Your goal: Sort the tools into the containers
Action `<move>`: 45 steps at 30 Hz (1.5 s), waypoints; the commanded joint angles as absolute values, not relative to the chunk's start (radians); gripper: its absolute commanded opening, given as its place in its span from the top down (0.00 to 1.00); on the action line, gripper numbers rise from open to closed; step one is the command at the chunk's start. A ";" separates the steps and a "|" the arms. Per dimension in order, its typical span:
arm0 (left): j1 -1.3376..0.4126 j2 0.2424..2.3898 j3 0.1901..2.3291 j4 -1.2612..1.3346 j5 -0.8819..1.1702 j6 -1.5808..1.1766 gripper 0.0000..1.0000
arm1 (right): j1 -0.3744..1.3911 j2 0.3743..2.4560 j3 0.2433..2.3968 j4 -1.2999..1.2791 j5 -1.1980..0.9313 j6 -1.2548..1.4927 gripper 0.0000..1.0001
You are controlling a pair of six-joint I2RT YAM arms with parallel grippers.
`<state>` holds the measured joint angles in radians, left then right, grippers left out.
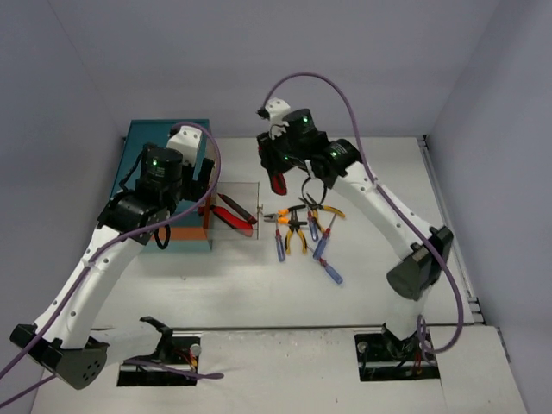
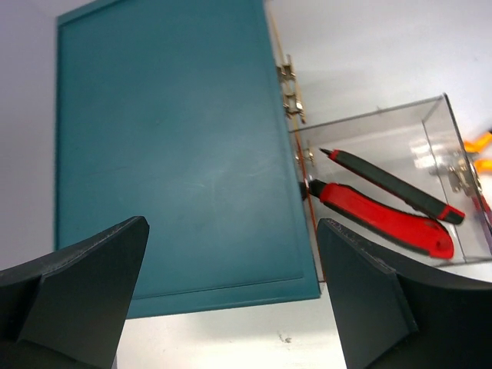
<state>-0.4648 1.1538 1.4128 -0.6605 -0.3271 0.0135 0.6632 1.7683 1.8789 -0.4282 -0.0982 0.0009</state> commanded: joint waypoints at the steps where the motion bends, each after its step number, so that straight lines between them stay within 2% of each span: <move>1: -0.465 1.099 1.473 -0.607 -0.436 -0.035 0.11 | 0.706 1.933 2.056 -0.354 -0.169 0.061 1.00; 9: -0.464 1.045 1.441 -0.612 -0.413 -0.034 0.11 | 0.790 2.113 2.158 -0.272 -0.259 0.091 1.00; 21: -0.463 1.022 1.413 -0.611 -0.400 -0.032 0.11 | 0.829 2.091 2.027 -0.198 -0.331 0.103 1.00; 38: -0.464 1.029 1.407 -0.611 -0.374 -0.040 0.11 | 0.811 2.011 1.910 -0.201 -0.196 0.042 1.00; 45: -0.465 1.023 1.402 -0.611 -0.377 -0.040 0.11 | 0.810 1.966 1.875 -0.201 -0.031 -0.045 1.00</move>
<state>-0.4648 1.0340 1.3951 -0.6556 -0.3809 -0.0246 0.8183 2.0760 1.8759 -0.2226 -0.1525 0.0431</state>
